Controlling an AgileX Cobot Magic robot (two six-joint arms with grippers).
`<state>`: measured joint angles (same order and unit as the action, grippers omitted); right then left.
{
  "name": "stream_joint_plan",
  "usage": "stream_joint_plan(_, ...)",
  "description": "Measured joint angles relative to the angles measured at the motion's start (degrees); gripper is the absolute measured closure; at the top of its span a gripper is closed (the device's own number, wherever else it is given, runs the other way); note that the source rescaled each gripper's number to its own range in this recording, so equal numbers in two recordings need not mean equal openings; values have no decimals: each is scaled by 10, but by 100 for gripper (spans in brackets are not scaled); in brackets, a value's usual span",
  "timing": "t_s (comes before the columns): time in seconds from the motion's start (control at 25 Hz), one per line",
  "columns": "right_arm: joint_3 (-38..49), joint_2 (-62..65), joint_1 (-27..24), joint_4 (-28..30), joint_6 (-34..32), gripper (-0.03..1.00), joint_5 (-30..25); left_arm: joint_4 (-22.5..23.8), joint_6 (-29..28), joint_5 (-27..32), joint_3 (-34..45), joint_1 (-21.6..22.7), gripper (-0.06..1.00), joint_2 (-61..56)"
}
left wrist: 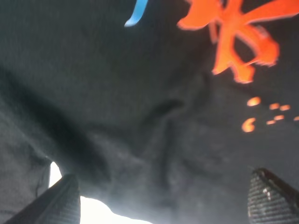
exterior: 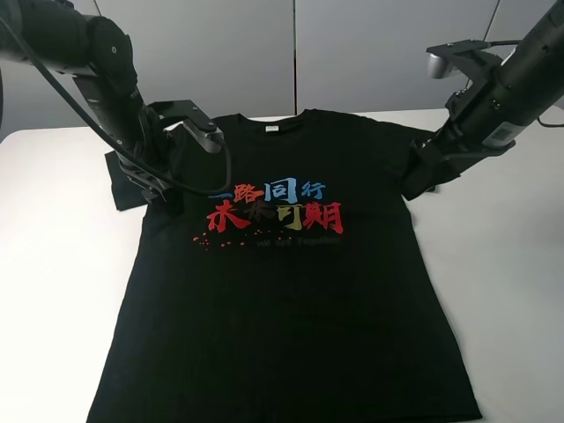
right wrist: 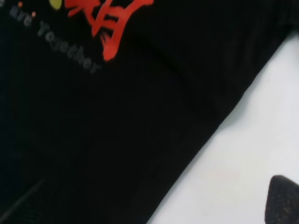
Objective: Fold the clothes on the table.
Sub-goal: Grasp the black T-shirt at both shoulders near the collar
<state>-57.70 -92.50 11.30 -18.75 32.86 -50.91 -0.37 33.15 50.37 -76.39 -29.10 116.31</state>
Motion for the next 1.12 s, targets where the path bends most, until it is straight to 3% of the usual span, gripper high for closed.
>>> stream_joint_plan(0.48, -2, 0, 0, 0, 0, -1, 10, 52, -19, 0, -2, 0, 2, 52)
stream_joint_plan(0.96, -2, 0, 0, 0, 0, -1, 10, 60, -28, -4, -8, 0, 2, 78)
stream_joint_plan(1.04, -2, 0, 0, 0, 0, -1, 10, 61, -28, -2, -9, 0, 4, 79)
stream_joint_plan(1.12, -2, 0, 0, 0, 0, -1, 10, 61, -28, 1, -9, 0, 14, 81)
